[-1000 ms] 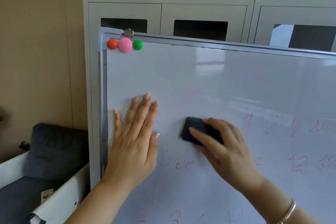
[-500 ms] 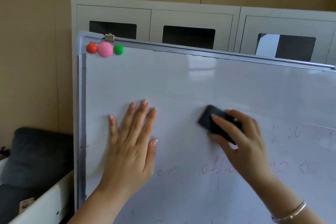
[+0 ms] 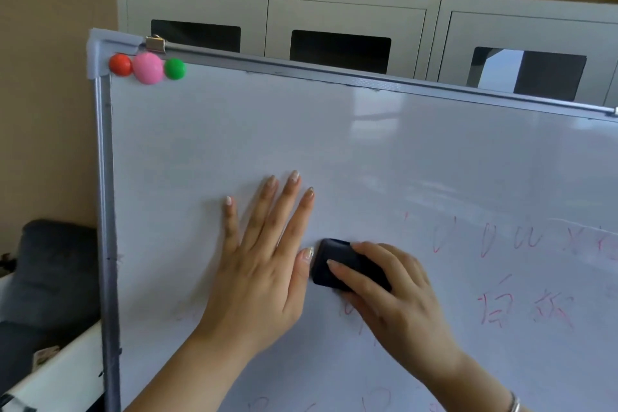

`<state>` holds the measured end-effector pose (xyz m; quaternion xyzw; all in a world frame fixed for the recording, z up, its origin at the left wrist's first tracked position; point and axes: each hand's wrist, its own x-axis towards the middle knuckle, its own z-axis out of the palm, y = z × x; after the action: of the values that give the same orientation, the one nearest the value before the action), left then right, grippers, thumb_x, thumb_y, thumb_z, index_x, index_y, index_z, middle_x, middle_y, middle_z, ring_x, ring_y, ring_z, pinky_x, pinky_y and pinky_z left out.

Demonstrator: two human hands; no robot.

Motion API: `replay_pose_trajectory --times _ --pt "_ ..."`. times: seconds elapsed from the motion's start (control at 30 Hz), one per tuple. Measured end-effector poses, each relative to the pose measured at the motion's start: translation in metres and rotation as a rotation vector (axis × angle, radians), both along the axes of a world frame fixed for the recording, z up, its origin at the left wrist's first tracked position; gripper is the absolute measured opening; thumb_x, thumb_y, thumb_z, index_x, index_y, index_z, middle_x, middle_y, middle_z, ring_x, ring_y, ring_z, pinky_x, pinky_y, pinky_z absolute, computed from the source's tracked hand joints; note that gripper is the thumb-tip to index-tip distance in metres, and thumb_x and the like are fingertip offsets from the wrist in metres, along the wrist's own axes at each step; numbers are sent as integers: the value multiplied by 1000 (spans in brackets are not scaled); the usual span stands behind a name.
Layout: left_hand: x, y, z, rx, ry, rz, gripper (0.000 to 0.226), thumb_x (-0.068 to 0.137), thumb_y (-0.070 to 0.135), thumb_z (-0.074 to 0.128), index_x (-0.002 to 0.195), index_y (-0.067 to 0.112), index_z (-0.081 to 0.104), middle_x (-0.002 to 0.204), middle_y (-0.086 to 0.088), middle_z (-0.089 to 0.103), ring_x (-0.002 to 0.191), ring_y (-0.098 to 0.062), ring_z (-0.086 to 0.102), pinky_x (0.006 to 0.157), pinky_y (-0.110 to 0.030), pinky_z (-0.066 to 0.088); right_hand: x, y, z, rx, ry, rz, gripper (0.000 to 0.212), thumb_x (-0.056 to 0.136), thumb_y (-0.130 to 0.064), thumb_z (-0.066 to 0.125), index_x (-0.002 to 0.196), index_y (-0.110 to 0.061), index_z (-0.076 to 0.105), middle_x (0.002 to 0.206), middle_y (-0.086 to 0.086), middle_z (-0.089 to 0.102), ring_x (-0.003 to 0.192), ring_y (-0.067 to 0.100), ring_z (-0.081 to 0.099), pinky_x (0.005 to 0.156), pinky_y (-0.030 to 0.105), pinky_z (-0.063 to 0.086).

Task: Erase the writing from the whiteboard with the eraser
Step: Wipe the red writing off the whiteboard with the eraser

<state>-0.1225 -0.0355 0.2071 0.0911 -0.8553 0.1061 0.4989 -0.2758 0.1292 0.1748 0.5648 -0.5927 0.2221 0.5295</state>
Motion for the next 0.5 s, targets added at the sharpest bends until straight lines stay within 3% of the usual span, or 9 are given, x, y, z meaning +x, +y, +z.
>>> replay_pose_trajectory --times 0.13,0.33,0.5 --pt "0 -5 -3 14 -10 20 61 102 30 35 159 14 20 169 -5 11 156 -25 12 121 -64 11 -7 7 14 -49 6 10 30 100 -28 66 129 -26 70 133 6 58 116 29 58 101 36 46" --pt "-2 -2 -4 21 3 34 61 101 30 34 158 13 23 169 -6 14 156 -25 12 122 -63 11 -35 34 57 -311 -211 -21 40 91 -24 75 130 -20 68 129 14 59 110 34 55 95 39 50" --pt "-11 9 -4 31 21 19 61 101 28 36 158 12 23 168 -8 13 156 -27 11 122 -63 10 -36 34 54 -314 -231 -3 38 91 -23 76 128 -16 70 128 15 58 111 32 53 93 41 50"
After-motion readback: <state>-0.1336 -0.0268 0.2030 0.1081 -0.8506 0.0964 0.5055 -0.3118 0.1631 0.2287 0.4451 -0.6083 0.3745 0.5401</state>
